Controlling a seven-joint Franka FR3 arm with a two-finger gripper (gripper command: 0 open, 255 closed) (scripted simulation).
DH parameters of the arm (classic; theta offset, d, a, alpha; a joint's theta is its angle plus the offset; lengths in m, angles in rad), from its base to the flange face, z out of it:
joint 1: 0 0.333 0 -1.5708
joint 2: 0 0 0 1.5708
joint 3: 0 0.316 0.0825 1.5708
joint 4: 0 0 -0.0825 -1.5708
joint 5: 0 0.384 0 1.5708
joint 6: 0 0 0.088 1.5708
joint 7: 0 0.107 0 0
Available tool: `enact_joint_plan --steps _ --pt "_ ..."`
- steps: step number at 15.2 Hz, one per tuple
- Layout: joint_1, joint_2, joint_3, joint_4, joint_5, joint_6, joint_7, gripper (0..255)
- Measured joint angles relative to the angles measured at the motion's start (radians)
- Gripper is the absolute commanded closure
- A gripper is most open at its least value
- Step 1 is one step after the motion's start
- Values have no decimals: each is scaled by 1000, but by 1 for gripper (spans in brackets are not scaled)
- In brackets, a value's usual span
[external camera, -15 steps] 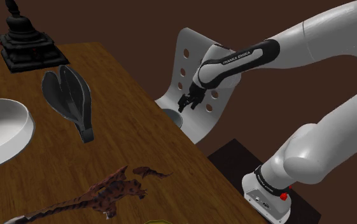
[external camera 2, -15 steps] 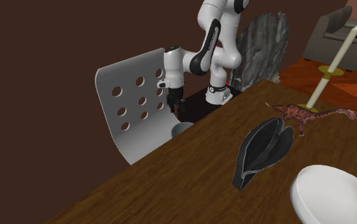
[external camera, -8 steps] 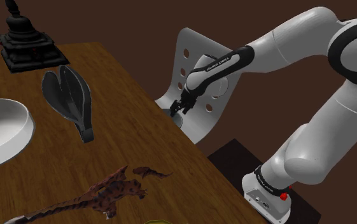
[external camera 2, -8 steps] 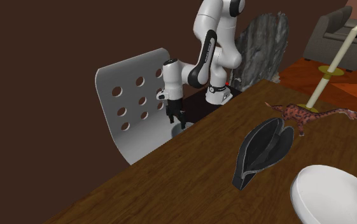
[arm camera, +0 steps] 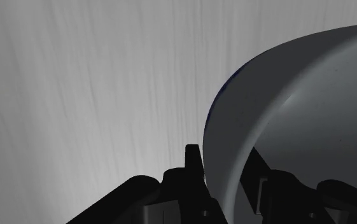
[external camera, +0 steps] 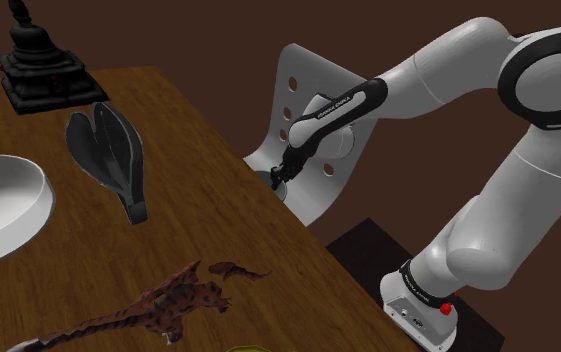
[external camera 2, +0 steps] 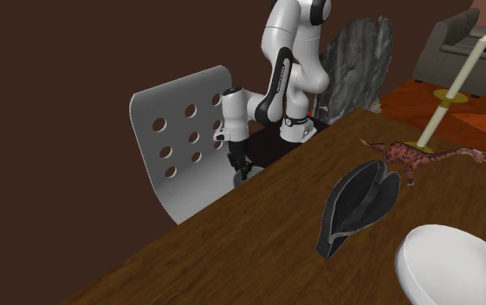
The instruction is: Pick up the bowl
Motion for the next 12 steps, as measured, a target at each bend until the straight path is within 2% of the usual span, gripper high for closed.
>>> enact_joint_plan --steps 7,12 --pt "0 0 0 0 1 1 -1 255" --pt "1 -51 -10 0 -40 -49 38 255"
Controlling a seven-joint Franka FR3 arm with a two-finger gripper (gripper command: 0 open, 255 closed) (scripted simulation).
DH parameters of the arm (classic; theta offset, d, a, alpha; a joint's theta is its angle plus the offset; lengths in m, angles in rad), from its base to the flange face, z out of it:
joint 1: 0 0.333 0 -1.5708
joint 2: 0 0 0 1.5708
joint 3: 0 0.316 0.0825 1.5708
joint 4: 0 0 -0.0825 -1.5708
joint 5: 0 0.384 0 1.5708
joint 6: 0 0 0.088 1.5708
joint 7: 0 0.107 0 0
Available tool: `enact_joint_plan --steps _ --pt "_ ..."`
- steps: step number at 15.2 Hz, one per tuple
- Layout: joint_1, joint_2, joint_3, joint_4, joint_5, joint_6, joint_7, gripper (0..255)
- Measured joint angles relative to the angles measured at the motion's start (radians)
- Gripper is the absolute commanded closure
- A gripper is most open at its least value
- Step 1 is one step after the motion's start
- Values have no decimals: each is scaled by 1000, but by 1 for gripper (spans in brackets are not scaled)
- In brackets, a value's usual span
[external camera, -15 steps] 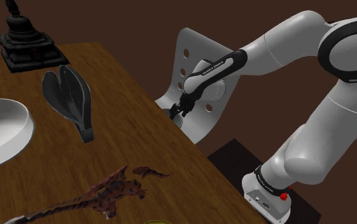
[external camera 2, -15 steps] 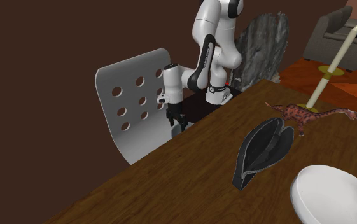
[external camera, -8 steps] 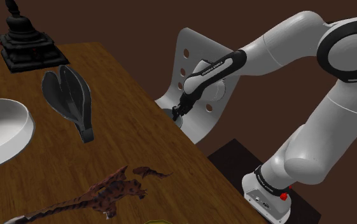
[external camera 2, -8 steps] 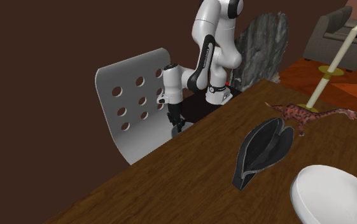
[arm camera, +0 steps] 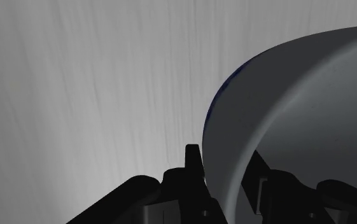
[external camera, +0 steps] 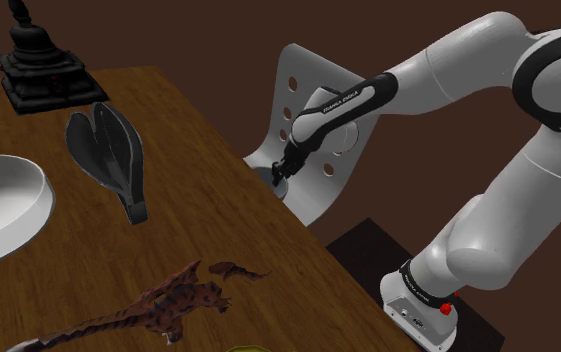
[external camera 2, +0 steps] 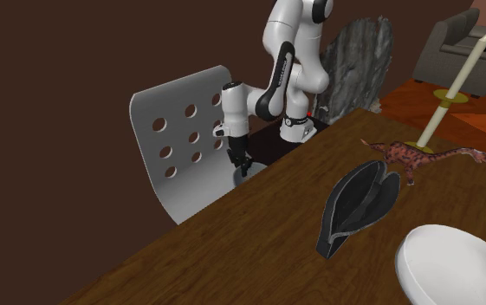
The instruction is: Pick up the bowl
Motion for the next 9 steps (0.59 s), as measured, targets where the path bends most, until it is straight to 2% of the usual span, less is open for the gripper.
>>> enact_joint_plan --steps 9 --pt "-4 -106 -11 14 -73 -114 74 255"
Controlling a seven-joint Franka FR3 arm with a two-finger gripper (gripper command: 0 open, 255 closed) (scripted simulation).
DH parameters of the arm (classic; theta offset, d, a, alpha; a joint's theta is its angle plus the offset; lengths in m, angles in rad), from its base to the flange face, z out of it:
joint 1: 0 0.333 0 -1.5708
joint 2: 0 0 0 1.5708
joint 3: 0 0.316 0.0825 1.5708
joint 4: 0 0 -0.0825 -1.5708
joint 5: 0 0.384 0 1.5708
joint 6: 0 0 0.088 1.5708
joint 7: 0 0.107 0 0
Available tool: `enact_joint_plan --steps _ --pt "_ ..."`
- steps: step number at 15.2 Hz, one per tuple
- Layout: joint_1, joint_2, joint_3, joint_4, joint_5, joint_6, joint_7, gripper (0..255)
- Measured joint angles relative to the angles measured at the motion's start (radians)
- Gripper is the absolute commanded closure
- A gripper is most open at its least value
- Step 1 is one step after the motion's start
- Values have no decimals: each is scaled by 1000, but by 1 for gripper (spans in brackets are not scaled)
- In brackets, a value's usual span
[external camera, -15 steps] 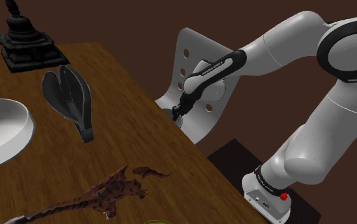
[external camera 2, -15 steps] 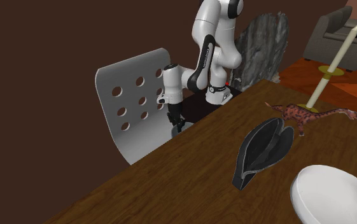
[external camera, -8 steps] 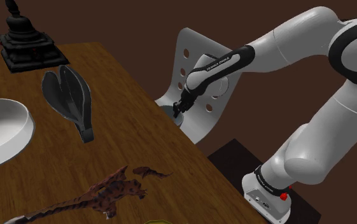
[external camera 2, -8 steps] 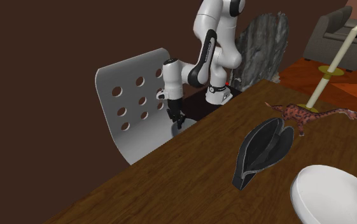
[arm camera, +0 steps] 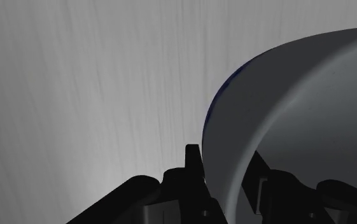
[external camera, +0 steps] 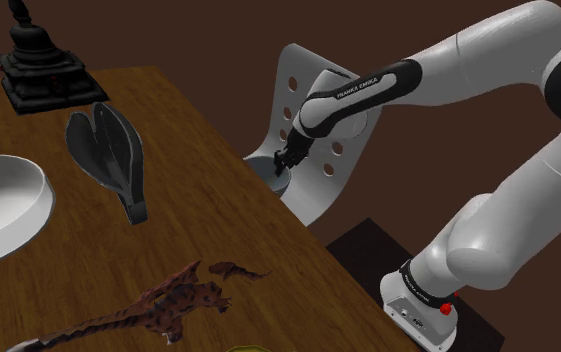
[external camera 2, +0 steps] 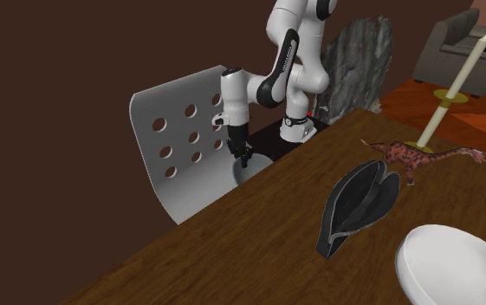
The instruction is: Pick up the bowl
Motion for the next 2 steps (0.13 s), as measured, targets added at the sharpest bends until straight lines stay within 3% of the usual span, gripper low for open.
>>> enact_joint_plan --steps 2 --pt "-2 -13 -2 8 -12 -22 12 255"
